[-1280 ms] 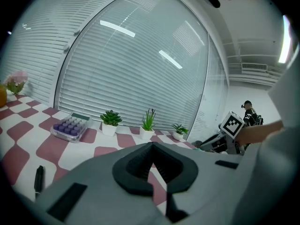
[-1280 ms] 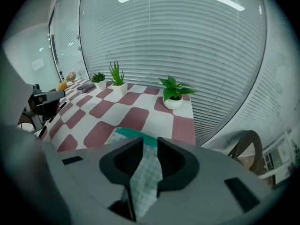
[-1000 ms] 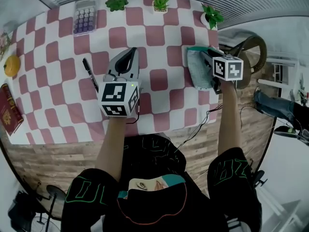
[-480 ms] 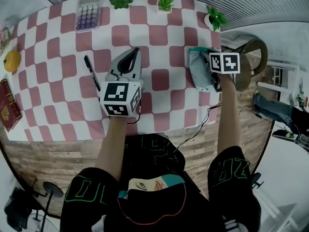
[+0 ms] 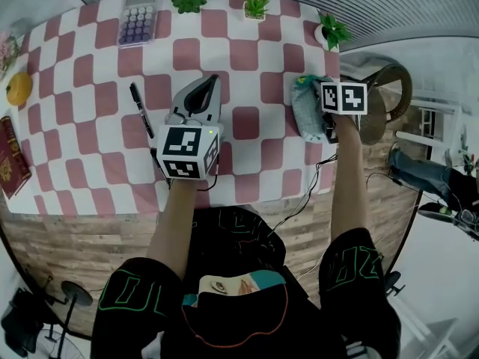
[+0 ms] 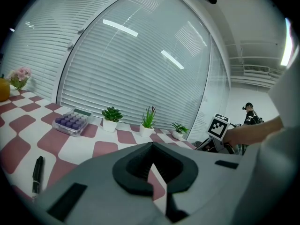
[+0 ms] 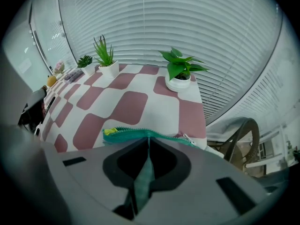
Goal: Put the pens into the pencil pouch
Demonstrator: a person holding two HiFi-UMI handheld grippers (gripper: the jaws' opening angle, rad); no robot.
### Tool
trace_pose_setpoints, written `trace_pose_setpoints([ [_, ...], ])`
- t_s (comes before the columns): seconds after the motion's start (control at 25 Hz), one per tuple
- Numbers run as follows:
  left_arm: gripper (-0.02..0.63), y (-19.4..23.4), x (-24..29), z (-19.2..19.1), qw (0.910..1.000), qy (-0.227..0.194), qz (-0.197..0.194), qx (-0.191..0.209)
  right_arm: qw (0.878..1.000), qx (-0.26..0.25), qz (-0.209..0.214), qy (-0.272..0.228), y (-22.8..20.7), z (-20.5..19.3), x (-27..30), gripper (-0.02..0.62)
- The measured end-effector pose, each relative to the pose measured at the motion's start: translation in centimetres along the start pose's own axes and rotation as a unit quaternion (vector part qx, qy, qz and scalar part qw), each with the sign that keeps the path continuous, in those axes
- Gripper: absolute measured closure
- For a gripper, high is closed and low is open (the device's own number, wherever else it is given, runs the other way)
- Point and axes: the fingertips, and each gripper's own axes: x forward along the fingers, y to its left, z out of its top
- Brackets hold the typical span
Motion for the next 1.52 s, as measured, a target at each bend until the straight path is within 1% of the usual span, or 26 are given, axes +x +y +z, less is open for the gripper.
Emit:
trace_pose_setpoints([
  [0.16, 0.611, -0.3, -0.3, 0.1, 1.0000, -0.004, 0.001, -0.001, 1.000, 0.008, -0.005, -0.023, -0.3, 0.2, -1.1, 0.582],
  [0.32, 0.611, -0.4, -0.7, 0.2, 0.9999, -0.010, 0.004, -0.003, 0.998, 0.001, -0.018, -0.066, -0.5, 0.9, -3.4, 0.584],
  [0.52, 0.611, -1.7, -1.1, 0.3, 0.9998, -0.020, -0.002, -0.001, 0.992, 0.007, -0.011, -0.129, -0.1, 1.7, -6.6, 0.586],
  [1.0, 0.611, -5.2, -2.4, 1.2, 0.9988, -0.048, -0.011, 0.007, 0.976, -0.005, 0.014, -0.215, 1.3, 1.9, -13.3, 0.585],
  [1.12, 0.611, -5.5, -2.9, 1.6, 0.9981, -0.060, -0.008, 0.010, 0.969, -0.013, 0.029, -0.245, 2.1, 2.5, -14.7, 0.584],
  [1.28, 0.611, -5.6, -4.0, 2.2, 0.9972, -0.073, 0.002, 0.012, 0.955, -0.033, 0.061, -0.289, 4.0, 3.4, -16.7, 0.584],
  [1.4, 0.611, -5.4, -5.1, 2.8, 0.9962, -0.086, 0.012, 0.012, 0.940, -0.050, 0.091, -0.324, 5.6, 4.2, -18.5, 0.584],
  [1.52, 0.609, -5.2, -6.2, 3.5, 0.9948, -0.100, 0.015, 0.012, 0.921, -0.069, 0.130, -0.361, 7.5, 5.0, -20.4, 0.584],
])
